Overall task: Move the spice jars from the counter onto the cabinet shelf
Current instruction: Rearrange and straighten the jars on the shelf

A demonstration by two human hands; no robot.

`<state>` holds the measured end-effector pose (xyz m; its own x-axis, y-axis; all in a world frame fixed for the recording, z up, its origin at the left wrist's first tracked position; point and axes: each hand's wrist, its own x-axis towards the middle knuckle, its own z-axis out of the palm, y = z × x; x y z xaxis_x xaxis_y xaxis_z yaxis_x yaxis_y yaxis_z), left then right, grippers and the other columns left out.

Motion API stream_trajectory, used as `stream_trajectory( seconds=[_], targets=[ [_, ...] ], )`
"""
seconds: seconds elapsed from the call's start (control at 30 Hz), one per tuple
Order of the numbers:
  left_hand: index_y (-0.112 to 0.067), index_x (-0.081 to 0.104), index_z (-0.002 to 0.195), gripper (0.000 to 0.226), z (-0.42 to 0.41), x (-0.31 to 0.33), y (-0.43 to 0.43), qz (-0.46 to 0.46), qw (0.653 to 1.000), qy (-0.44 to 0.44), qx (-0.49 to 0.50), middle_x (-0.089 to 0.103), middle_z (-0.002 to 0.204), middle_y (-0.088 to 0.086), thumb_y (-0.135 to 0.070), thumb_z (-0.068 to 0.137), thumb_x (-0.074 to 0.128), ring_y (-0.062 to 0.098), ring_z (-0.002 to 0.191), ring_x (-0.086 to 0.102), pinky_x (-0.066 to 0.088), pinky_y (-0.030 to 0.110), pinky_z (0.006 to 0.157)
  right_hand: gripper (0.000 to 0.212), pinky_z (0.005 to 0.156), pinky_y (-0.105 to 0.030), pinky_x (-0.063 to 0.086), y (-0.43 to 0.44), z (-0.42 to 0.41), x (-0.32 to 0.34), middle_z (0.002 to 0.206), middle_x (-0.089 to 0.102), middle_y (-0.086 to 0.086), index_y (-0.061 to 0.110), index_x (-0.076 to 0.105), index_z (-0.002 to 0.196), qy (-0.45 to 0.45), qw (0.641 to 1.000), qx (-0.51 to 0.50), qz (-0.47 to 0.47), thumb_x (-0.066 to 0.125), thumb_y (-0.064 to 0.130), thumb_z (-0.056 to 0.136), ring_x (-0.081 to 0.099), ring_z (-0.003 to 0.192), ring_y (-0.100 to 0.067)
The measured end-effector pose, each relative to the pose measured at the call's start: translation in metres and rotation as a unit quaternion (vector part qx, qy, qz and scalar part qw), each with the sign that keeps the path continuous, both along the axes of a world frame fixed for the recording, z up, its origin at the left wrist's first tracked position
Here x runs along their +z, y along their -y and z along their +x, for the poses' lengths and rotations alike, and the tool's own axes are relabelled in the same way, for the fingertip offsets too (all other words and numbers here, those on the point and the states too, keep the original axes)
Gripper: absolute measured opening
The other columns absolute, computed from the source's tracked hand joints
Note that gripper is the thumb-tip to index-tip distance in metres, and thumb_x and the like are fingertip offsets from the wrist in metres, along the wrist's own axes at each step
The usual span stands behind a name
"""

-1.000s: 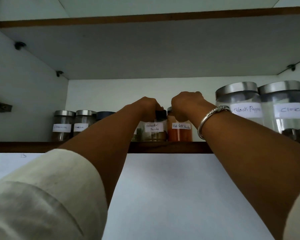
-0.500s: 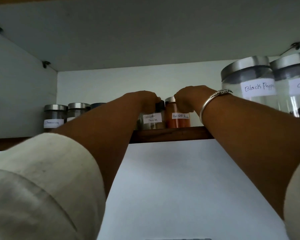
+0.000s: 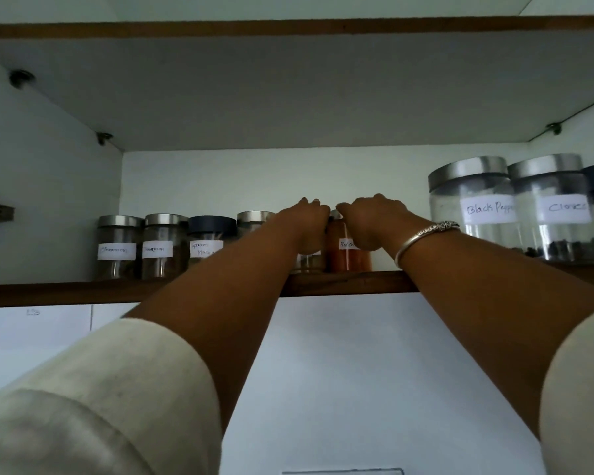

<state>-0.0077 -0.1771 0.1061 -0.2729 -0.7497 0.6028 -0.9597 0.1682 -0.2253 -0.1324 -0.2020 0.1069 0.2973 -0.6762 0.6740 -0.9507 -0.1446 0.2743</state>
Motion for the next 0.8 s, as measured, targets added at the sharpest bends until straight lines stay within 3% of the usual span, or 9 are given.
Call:
stream_trajectory(
  seconds=[0.13,0.27,0.43,0.6,0.7,0.8],
  targets=[
    [-0.004,0.037,0.135,0.047,-0.001,-0.004,-0.020,-0.013,1.000,0.005,-0.023,0.046,0.133,0.015,-0.014,0.091,0.050,0.028,0.123,0.041,0.039,0.038,0.098,0.053,0.087,-0.040,0.042,-0.018,-0.003,-0.002,0.125,0.052,-0.012,0.017,0.038,0.136,-0.009,1.000,0.006,0.011,0.058,0.023,0.087,0.046,0.117,-0.033],
    [-0.010,0.033,0.139,0.063,-0.007,-0.009,-0.040,0.013,0.999,0.010,-0.031,0.047,0.134,0.012,-0.023,0.085,0.064,0.026,0.123,0.045,0.040,0.036,0.098,0.052,0.089,-0.038,0.042,-0.048,-0.008,-0.001,0.126,0.051,-0.012,0.017,0.040,0.135,-0.035,0.999,0.020,-0.007,0.058,0.026,0.087,0.044,0.119,-0.031],
    [-0.012,0.032,0.140,0.068,-0.028,0.001,-0.067,0.009,0.997,-0.025,-0.071,0.049,0.133,0.010,-0.026,0.083,0.066,0.026,0.118,0.050,0.044,0.035,0.094,0.052,0.098,-0.037,0.039,-0.087,-0.031,0.002,0.124,0.053,-0.013,0.011,0.043,0.132,-0.071,0.996,0.013,-0.060,0.058,0.028,0.085,0.047,0.119,-0.029],
    [-0.012,0.020,0.147,0.078,-0.066,0.006,-0.097,0.005,0.994,-0.021,-0.103,0.038,0.146,0.012,-0.032,0.086,0.063,0.028,0.130,0.041,0.039,0.036,0.103,0.049,0.107,-0.039,0.033,-0.122,-0.076,0.005,0.129,0.053,-0.015,0.008,0.044,0.133,-0.056,0.993,0.020,-0.104,0.052,0.032,0.091,0.045,0.123,-0.030],
    [-0.013,0.015,0.148,0.078,-0.093,0.004,-0.118,0.008,0.993,-0.017,-0.114,0.030,0.151,0.011,-0.030,0.088,0.061,0.028,0.136,0.033,0.034,0.036,0.107,0.046,0.103,-0.040,0.037,-0.138,-0.111,0.008,0.125,0.055,-0.015,0.008,0.046,0.132,-0.034,0.994,0.010,-0.101,0.049,0.032,0.092,0.048,0.119,-0.030],
    [-0.012,0.016,0.148,0.077,-0.115,0.006,-0.133,-0.006,0.993,-0.016,-0.121,0.033,0.149,0.012,-0.029,0.088,0.061,0.028,0.134,0.035,0.036,0.036,0.106,0.045,0.100,-0.042,0.040,-0.148,-0.145,0.013,0.128,0.052,-0.018,0.006,0.044,0.133,-0.008,0.997,-0.005,-0.077,0.049,0.027,0.093,0.045,0.120,-0.033]
  ],
)
